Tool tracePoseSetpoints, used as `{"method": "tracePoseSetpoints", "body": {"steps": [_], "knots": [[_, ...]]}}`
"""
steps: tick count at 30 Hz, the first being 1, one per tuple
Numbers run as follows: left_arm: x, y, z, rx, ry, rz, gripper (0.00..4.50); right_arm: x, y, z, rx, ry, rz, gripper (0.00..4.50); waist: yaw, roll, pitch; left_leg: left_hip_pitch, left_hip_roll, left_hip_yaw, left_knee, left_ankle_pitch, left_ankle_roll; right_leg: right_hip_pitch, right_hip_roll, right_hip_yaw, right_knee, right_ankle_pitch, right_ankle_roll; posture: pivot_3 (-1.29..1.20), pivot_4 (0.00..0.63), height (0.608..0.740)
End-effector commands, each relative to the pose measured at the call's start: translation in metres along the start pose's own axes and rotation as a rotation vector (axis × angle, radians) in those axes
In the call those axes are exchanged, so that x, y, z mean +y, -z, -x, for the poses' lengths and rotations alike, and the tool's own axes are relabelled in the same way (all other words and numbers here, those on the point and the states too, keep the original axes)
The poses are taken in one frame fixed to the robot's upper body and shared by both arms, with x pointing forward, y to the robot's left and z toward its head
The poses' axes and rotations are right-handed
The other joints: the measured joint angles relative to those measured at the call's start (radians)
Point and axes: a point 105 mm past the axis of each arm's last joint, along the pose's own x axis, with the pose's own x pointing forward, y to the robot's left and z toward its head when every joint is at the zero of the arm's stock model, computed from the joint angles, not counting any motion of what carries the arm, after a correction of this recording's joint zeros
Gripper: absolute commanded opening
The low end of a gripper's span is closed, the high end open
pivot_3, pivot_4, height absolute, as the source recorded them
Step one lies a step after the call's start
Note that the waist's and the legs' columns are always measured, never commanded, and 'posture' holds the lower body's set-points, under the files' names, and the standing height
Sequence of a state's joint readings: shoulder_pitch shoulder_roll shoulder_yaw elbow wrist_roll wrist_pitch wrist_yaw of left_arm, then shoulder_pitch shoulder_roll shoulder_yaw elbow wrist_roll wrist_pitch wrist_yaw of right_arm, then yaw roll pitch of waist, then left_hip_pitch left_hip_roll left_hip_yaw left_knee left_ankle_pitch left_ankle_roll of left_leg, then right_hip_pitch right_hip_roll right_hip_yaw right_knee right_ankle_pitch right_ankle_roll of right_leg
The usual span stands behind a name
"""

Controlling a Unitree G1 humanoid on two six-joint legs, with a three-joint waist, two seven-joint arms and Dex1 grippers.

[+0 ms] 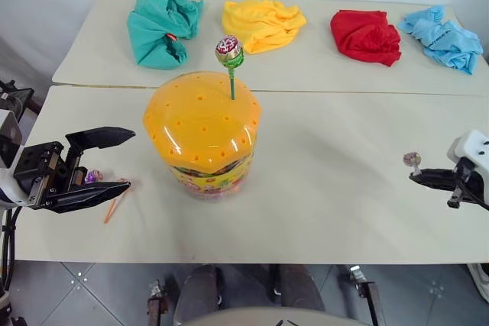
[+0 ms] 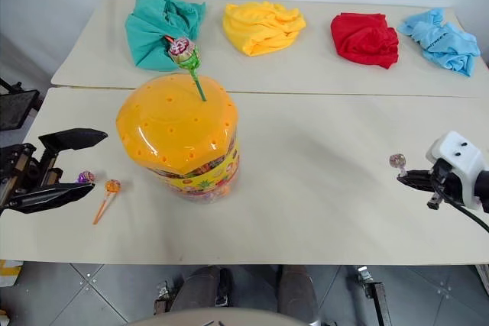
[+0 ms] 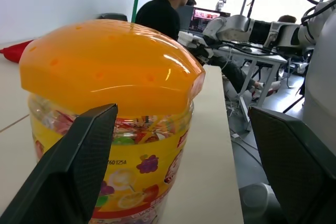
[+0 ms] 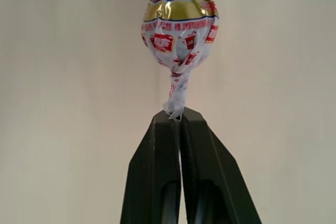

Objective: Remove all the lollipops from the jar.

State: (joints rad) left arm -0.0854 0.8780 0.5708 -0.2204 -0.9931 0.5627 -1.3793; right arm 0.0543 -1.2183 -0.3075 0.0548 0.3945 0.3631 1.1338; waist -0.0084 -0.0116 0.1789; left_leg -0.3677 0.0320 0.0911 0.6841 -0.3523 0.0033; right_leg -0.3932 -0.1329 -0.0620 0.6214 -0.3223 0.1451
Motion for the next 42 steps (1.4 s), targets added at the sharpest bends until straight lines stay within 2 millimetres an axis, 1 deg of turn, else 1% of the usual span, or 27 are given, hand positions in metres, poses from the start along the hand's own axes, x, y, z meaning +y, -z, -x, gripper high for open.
{"method": "tracePoseSetpoints", "body": {"steps": [1, 2, 3, 6, 8, 10, 11, 12, 14, 15, 19, 21, 23, 26, 29, 33, 34, 35, 37, 42], "knots": [[-0.005, 0.001, 0.002, -0.005, -0.014, -0.019, 4.22, 0.001, 0.012, 0.000, -0.024, -0.015, -0.035, 0.74, 0.000, 0.000, 0.000, 0.000, 0.000, 0.000, 0.000, 0.000, 0.000, 0.000, 0.000, 0.000, 0.000, 0.000, 0.000, 0.00, 0.150, 0.740], [-0.006, 0.003, 0.002, -0.012, -0.020, -0.017, 4.22, 0.006, 0.012, -0.001, -0.034, -0.052, -0.031, 1.07, 0.001, 0.000, 0.000, 0.000, 0.001, 0.000, 0.000, 0.000, 0.000, 0.000, 0.000, 0.000, 0.001, 0.000, 0.000, 0.00, 0.150, 0.740], [-0.007, 0.003, 0.002, -0.024, -0.028, -0.015, 4.22, 0.008, 0.007, -0.002, -0.067, -0.072, -0.037, 1.42, 0.002, 0.000, 0.000, -0.001, 0.001, 0.000, 0.000, 0.000, 0.000, -0.001, 0.000, 0.000, 0.001, 0.000, 0.000, 0.00, 0.150, 0.740], [-0.005, 0.005, 0.006, -0.055, -0.076, -0.010, 4.22, 0.011, -0.010, -0.005, -0.125, -0.099, 0.048, 2.40, 0.003, 0.001, 0.001, -0.001, 0.000, 0.000, 0.000, 0.000, 0.000, -0.001, 0.000, 0.000, 0.001, 0.000, 0.000, 0.00, 0.150, 0.740], [-0.001, 0.004, 0.011, -0.084, -0.127, -0.003, 4.22, 0.014, -0.042, -0.007, -0.283, -0.107, 0.107, 3.02, 0.001, 0.001, 0.001, -0.001, 0.001, 0.000, 0.000, 0.000, 0.000, -0.001, 0.000, 0.000, 0.001, 0.000, 0.000, 0.00, 0.150, 0.740], [0.001, 0.001, 0.017, -0.122, -0.168, 0.011, 4.22, 0.023, -0.076, -0.005, -0.429, -0.135, 0.159, 3.79, -0.001, 0.001, 0.001, 0.000, 0.001, -0.001, 0.000, 0.000, 0.000, -0.001, 0.000, 0.000, 0.001, 0.001, 0.000, 0.00, 0.150, 0.740], [0.002, -0.001, 0.021, -0.142, -0.187, 0.017, 4.22, 0.029, -0.095, -0.004, -0.512, -0.153, 0.173, 4.04, -0.002, 0.002, 0.001, 0.000, 0.002, -0.002, 0.000, 0.000, 0.000, -0.001, 0.000, 0.000, 0.001, 0.001, 0.000, 0.00, 0.150, 0.740], [0.003, -0.002, 0.024, -0.158, -0.201, 0.017, 4.22, 0.035, -0.113, -0.002, -0.590, -0.171, 0.169, 4.04, -0.002, 0.002, 0.001, 0.000, 0.002, -0.003, 0.000, 0.000, 0.000, -0.001, 0.000, 0.000, 0.001, 0.001, 0.000, 0.00, 0.150, 0.740], [0.005, -0.005, 0.025, -0.191, -0.216, 0.013, 4.22, 0.051, -0.158, 0.005, -0.809, -0.245, 0.171, 4.04, -0.002, 0.003, 0.001, 0.000, 0.005, -0.007, 0.000, 0.000, 0.000, -0.001, -0.001, 0.000, 0.003, 0.001, 0.000, 0.00, 0.150, 0.740], [0.005, -0.006, 0.025, -0.203, -0.215, 0.015, 4.22, 0.060, -0.176, 0.007, -0.886, -0.290, 0.164, 4.04, -0.003, 0.003, 0.001, 0.000, 0.005, -0.008, 0.000, 0.000, -0.001, -0.001, 0.000, 0.000, 0.004, 0.001, 0.000, 0.00, 0.150, 0.740], [0.007, -0.002, 0.020, -0.219, -0.197, 0.037, 4.22, 0.094, -0.233, 0.003, -1.075, -0.458, 0.194, 4.04, -0.005, 0.002, 0.001, -0.001, 0.006, -0.010, 0.000, 0.000, -0.001, -0.001, 0.000, -0.002, 0.006, 0.001, 0.000, 0.00, 0.150, 0.740], [0.008, 0.000, 0.017, -0.221, -0.190, 0.043, 4.22, 0.107, -0.253, -0.002, -1.113, -0.513, 0.221, 4.04, -0.003, 0.002, 0.001, -0.003, 0.005, -0.011, 0.000, 0.000, -0.001, -0.002, -0.001, -0.003, 0.005, 0.002, 0.000, 0.00, 0.150, 0.740], [0.008, 0.000, 0.015, -0.230, -0.185, 0.046, 4.22, 0.114, -0.263, -0.009, -1.118, -0.545, 0.226, 4.04, 0.001, 0.002, 0.001, -0.004, 0.004, -0.012, 0.000, -0.001, -0.001, -0.002, -0.001, -0.004, 0.006, 0.002, 0.000, 0.00, 0.150, 0.740], [0.009, -0.002, 0.012, -0.253, -0.181, 0.041, 4.22, 0.133, -0.275, -0.024, -1.091, -0.611, 0.250, 4.04, 0.002, 0.002, 0.001, -0.004, 0.001, -0.013, 0.000, -0.001, 0.000, -0.003, -0.001, -0.005, 0.006, 0.002, 0.000, 0.00, 0.150, 0.740], [0.010, -0.006, 0.012, -0.290, -0.186, 0.039, 4.22, 0.136, -0.287, -0.038, -1.053, -0.614, 0.201, 4.04, -0.002, 0.002, 0.001, -0.004, 0.000, -0.013, 0.000, -0.002, 0.000, -0.003, -0.001, -0.005, 0.005, 0.002, 0.000, 0.00, 0.150, 0.740], [0.011, -0.009, 0.013, -0.312, -0.193, 0.042, 4.22, 0.141, -0.290, -0.044, -1.028, -0.646, 0.202, 4.04, -0.009, 0.002, 0.001, -0.004, 0.000, -0.013, 0.000, -0.001, 0.000, -0.003, -0.001, -0.006, 0.006, 0.002, 0.001, 0.00, 0.150, 0.740], [0.010, -0.008, 0.013, -0.309, -0.194, 0.040, 4.22, 0.142, -0.291, -0.044, -1.031, -0.648, 0.207, 3.68, -0.013, 0.002, 0.001, -0.004, 0.000, -0.013, 0.000, -0.001, 0.000, -0.003, -0.001, -0.006, 0.006, 0.002, 0.001, 0.00, 0.150, 0.740], [0.010, -0.008, 0.014, -0.307, -0.194, 0.039, 4.22, 0.142, -0.292, -0.044, -1.035, -0.647, 0.211, 3.50, -0.017, 0.002, 0.001, -0.004, 0.000, -0.013, 0.000, -0.001, 0.000, -0.002, -0.001, -0.006, 0.006, 0.002, 0.001, 0.00, 0.150, 0.740], [0.009, -0.008, 0.013, -0.310, -0.196, 0.033, 4.22, 0.142, -0.295, -0.044, -1.044, -0.650, 0.208, 2.92, -0.021, 0.002, 0.001, -0.004, 0.000, -0.012, 0.000, -0.001, 0.000, -0.002, -0.001, -0.006, 0.006, 0.002, 0.001, 0.00, 0.150, 0.740], [0.009, -0.014, 0.012, -0.353, -0.203, 0.010, 4.22, 0.143, -0.297, -0.038, -1.110, -0.679, 0.200, 1.22, -0.027, 0.002, 0.001, -0.004, 0.001, -0.012, 0.000, -0.001, 0.000, -0.003, 0.000, -0.006, 0.006, 0.002, 0.001, 0.00, 0.150, 0.740]]}}
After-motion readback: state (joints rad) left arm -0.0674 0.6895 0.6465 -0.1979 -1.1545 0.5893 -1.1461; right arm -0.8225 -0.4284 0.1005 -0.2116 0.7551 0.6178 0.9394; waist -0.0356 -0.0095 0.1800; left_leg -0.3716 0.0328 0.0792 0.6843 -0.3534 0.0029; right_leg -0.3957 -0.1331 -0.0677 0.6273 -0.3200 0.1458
